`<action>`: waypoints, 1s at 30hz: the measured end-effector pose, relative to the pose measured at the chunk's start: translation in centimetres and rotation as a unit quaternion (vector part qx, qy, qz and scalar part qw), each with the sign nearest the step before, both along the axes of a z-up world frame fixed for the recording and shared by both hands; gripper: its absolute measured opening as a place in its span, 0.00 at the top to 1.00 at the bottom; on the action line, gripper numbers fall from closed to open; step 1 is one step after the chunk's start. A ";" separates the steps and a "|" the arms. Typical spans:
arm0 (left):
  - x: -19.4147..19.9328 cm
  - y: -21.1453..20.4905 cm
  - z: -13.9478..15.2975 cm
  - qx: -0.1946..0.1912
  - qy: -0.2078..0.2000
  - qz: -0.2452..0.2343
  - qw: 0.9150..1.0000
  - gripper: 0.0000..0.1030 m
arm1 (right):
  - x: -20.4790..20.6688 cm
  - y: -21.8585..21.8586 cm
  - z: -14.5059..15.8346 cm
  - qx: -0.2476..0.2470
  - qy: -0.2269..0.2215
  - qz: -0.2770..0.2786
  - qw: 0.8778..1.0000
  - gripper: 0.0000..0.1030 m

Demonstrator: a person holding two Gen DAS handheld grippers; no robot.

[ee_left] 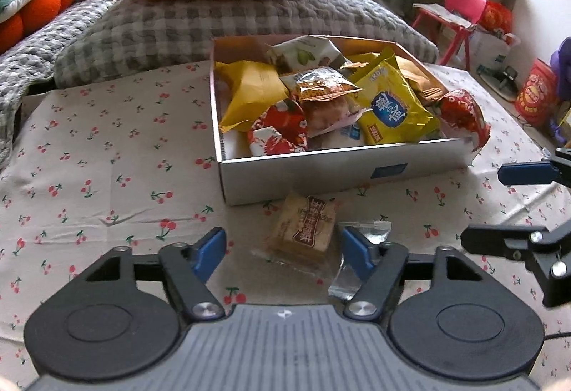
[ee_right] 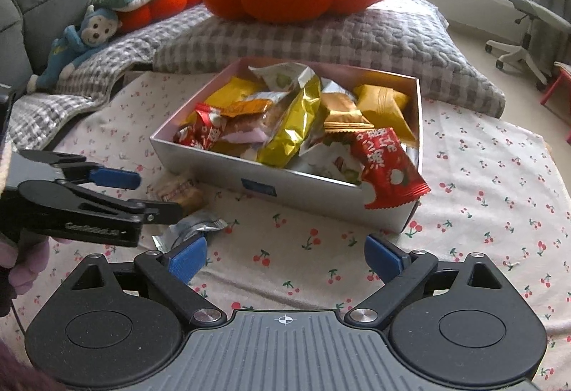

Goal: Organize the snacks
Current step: 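Grasp the square biscuit with the left gripper while the right grasps the silver packet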

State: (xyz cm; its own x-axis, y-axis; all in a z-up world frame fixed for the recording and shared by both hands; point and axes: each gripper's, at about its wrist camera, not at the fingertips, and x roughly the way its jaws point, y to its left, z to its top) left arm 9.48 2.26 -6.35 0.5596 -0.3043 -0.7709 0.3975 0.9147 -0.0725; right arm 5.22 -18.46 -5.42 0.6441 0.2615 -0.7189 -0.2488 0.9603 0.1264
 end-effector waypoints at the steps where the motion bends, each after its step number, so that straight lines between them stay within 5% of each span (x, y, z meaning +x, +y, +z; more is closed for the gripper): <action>1: 0.1 -0.1 -0.1 0.000 0.001 0.001 1.000 0.37 | 0.0 0.1 -0.1 0.000 0.001 0.001 1.000 0.06; 5: 0.3 -0.3 -0.2 -0.004 0.007 0.005 1.000 0.50 | 0.1 0.5 -0.3 -0.002 0.003 0.008 1.000 0.06; 8: 0.4 -0.4 -0.3 -0.006 0.011 0.001 1.000 0.68 | 0.2 0.9 -0.5 -0.009 0.004 0.014 1.000 0.06; 30: -1.1 5.9 0.2 0.011 0.013 0.043 0.999 0.66 | 1.6 8.1 -2.6 -0.051 0.050 0.069 0.995 0.06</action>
